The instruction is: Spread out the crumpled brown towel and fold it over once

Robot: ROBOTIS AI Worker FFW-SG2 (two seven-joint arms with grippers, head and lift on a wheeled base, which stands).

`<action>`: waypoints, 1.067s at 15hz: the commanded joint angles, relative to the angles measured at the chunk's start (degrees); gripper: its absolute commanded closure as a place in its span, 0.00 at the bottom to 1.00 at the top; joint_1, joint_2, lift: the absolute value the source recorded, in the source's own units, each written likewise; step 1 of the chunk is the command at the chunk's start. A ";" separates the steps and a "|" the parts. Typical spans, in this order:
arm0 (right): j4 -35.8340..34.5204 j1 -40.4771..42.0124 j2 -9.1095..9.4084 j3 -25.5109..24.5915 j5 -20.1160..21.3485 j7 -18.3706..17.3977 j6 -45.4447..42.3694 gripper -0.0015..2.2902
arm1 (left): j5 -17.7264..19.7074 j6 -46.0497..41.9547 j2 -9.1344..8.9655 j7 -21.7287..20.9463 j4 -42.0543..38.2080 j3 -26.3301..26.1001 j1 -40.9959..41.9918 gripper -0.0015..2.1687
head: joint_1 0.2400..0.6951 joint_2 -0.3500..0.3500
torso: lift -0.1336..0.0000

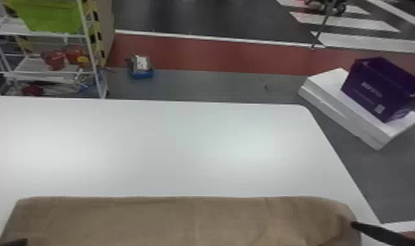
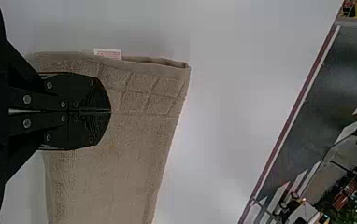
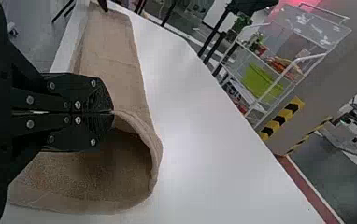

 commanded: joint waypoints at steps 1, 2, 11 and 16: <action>0.50 0.00 -0.50 -0.83 -1.70 0.19 4.59 0.63 | -0.70 0.03 0.00 0.07 0.31 -0.64 -0.47 0.87 | 1.00 0.23 | 0.08; 1.46 0.00 -0.76 -0.83 -1.70 0.19 4.94 0.63 | -0.70 0.03 0.00 0.07 0.48 -0.73 -0.47 0.87 | 1.00 0.22 | 0.08; 22.12 -6.59 -8.76 1.28 -2.57 0.19 1.42 0.63 | -2.11 0.03 0.09 0.51 2.07 -1.87 -1.52 0.87 | 1.00 0.10 | 0.08; 23.61 -8.88 -9.90 4.26 -1.61 0.19 1.42 0.63 | -2.64 0.03 -0.17 0.86 2.24 -2.22 -2.05 0.87 | 1.00 0.05 | 0.08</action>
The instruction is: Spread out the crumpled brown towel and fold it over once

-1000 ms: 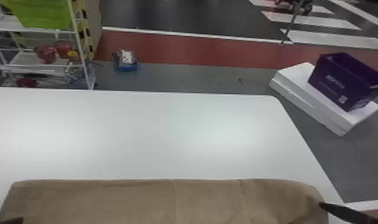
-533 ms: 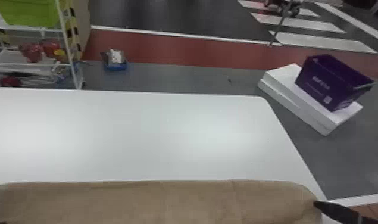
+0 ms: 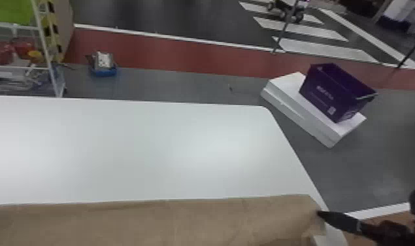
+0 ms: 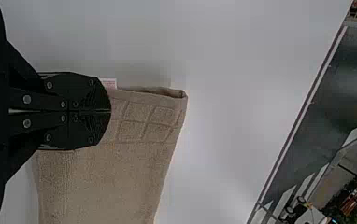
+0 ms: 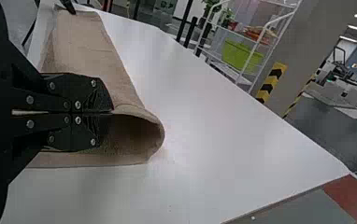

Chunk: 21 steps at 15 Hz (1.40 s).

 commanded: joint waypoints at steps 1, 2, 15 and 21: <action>-1.83 -0.09 0.05 0.40 -1.22 0.19 2.71 0.63 | -0.33 0.00 -0.11 0.13 0.13 -0.27 -0.24 0.87 | 1.00 0.05 | 0.08; -2.88 -0.09 0.32 0.48 -2.80 0.19 5.17 0.63 | -0.50 0.00 -0.11 0.13 0.57 -0.36 -0.41 0.87 | 1.00 0.06 | 0.08; -10.61 3.16 4.01 -2.15 12.76 -0.62 -5.03 0.02 | 2.14 -3.52 -0.37 3.56 -0.66 0.61 -1.64 0.86 | 1.00 0.09 | 0.08; -13.69 -1.23 6.65 -6.02 8.98 -1.93 -5.91 0.22 | 10.31 -1.93 -0.90 0.74 -7.17 1.84 1.52 0.86 | 1.00 0.04 | 0.08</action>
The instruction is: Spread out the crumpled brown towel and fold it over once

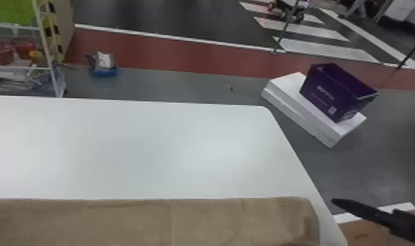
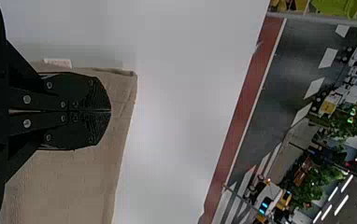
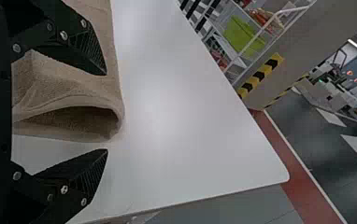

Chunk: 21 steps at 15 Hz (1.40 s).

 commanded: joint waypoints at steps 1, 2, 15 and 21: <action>-2.16 -1.37 1.81 0.79 0.14 -0.19 -0.12 0.26 | 1.10 3.30 -0.31 -1.71 -1.77 -1.56 0.54 0.86 | 1.00 0.01 | 0.08; -2.78 -1.45 2.25 1.85 1.55 -0.63 -0.82 0.26 | 1.01 4.00 -0.31 -2.41 -1.86 -2.70 0.71 0.86 | 1.00 0.00 | 0.08; -1.11 -2.77 3.92 2.11 -0.12 -1.16 -3.81 0.26 | -6.81 -0.39 -0.13 1.81 1.04 -21.07 1.42 0.87 | 1.00 0.00 | 0.08; 0.47 -2.07 3.92 -0.17 -1.97 -0.36 -7.15 0.26 | -15.16 -10.41 0.22 9.90 8.33 -27.40 -2.80 0.87 | 1.00 0.00 | 0.08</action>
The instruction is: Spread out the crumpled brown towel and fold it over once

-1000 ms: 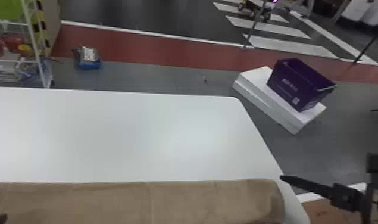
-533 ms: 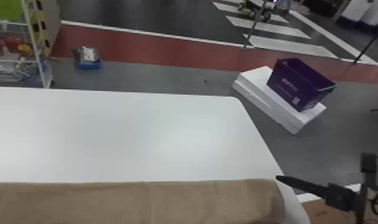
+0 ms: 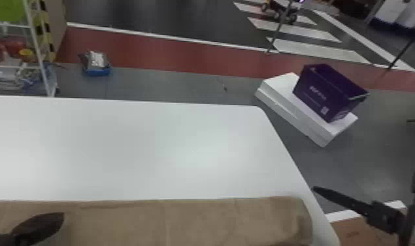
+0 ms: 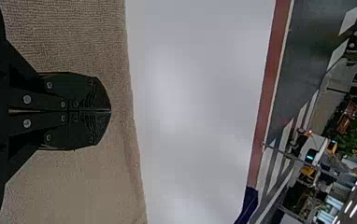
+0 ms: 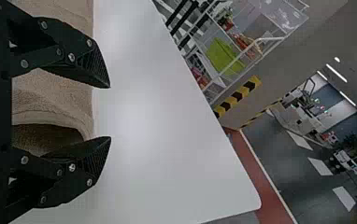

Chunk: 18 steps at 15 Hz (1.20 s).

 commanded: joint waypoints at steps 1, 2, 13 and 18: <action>0.76 0.40 -0.38 -0.50 -0.64 0.12 -1.39 0.26 | -2.67 -2.62 0.17 1.38 1.74 -1.39 -0.41 0.87 | 1.00 0.00 | 0.08; 1.03 0.40 -0.47 -0.50 -0.82 0.12 -1.56 0.26 | -3.02 -3.32 0.35 2.00 1.83 -1.39 -0.32 0.87 | 1.00 0.00 | 0.08; 1.03 -0.22 -0.47 -0.15 -1.61 0.12 -1.39 0.26 | -5.65 -4.03 0.52 4.37 3.67 1.86 -0.49 0.87 | 1.00 0.00 | 0.08; 0.76 -0.75 -0.47 0.38 -1.61 0.21 -0.68 0.26 | -5.21 -5.78 0.61 3.93 5.87 5.99 -0.93 0.87 | 1.00 0.00 | 0.08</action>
